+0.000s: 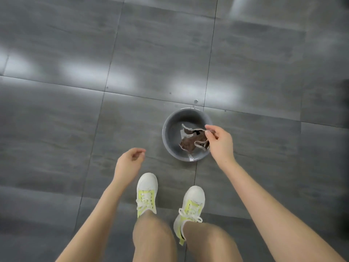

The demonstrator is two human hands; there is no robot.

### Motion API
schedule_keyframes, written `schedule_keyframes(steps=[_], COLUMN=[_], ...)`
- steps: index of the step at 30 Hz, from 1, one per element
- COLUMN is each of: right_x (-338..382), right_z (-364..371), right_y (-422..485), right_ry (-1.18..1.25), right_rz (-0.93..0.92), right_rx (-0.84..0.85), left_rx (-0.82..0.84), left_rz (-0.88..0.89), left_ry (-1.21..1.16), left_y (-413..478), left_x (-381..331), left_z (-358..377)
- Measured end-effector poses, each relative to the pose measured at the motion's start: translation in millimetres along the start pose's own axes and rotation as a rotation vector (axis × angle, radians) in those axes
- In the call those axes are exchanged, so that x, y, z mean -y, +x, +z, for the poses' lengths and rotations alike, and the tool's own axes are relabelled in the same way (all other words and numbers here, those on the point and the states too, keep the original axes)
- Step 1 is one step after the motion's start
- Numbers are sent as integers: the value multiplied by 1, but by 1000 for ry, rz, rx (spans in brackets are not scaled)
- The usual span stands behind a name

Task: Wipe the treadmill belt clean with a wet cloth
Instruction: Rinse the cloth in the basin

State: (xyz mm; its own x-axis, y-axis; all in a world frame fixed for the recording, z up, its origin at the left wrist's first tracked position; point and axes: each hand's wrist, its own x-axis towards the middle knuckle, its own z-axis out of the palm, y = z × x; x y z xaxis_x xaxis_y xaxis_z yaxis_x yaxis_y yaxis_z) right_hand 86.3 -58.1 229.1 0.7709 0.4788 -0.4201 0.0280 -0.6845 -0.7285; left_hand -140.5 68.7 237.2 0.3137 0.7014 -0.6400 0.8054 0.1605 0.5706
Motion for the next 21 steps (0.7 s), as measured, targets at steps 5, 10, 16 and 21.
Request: schedule_keyframes(steps=[5,10,16,21], right_x=[-84,-157,-228,-259], right_z=[52,103,177,199], right_y=[70,123,183,202], right_ry=[-140,-531,-783,-953], right_rz=[42,-223,-199,-465], right_rx=[58,-99,206,297], left_rx=[7,43,123,160], left_rz=[112,228,350,442], left_ry=[23,30,20,-8], left_y=[99,186,267,303], left_x=[11,17,25,30], left_z=[53,105,177,209])
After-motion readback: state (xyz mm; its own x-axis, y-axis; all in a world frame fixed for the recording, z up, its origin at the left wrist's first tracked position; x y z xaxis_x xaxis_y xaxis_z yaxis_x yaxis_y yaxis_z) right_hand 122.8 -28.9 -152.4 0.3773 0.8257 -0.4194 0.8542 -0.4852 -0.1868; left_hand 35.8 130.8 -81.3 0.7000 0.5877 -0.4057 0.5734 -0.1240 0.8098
